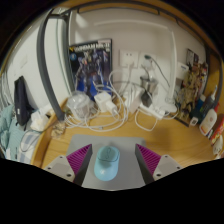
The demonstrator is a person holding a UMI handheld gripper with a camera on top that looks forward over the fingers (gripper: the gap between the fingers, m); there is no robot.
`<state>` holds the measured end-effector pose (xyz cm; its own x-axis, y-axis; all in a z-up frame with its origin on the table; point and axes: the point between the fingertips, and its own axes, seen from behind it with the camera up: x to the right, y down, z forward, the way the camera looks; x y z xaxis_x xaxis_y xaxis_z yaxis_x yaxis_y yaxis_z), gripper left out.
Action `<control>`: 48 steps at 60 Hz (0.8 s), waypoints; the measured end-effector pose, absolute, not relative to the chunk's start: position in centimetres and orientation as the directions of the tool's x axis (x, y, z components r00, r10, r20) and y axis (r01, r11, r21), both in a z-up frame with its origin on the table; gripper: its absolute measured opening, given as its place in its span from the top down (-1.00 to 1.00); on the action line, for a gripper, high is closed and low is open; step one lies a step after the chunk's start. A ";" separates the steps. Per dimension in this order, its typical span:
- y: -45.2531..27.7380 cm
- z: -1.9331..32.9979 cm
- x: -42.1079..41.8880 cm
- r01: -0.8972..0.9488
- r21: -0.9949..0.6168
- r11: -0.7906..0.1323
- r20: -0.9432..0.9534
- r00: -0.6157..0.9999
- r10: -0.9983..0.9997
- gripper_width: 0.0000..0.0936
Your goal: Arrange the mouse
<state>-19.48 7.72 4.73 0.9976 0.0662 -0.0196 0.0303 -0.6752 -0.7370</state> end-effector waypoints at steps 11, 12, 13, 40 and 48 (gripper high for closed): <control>4.7 15.6 -17.9 0.023 -0.811 -0.585 -0.057 0.991 0.117 -0.85; 4.2 16.6 -17.5 0.020 -0.815 -0.579 -0.059 0.991 0.118 -0.85; 3.7 17.5 -17.1 0.017 -0.819 -0.574 -0.062 0.991 0.119 -0.85; -8.9 28.9 -7.7 0.009 -0.880 -0.475 -0.059 0.990 0.128 -0.83; -11.7 28.6 -6.5 0.015 -0.875 -0.484 -0.057 0.989 0.133 -0.84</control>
<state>-6.45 -11.74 28.58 0.9895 0.1331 -0.0571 0.0146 -0.4836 -0.8752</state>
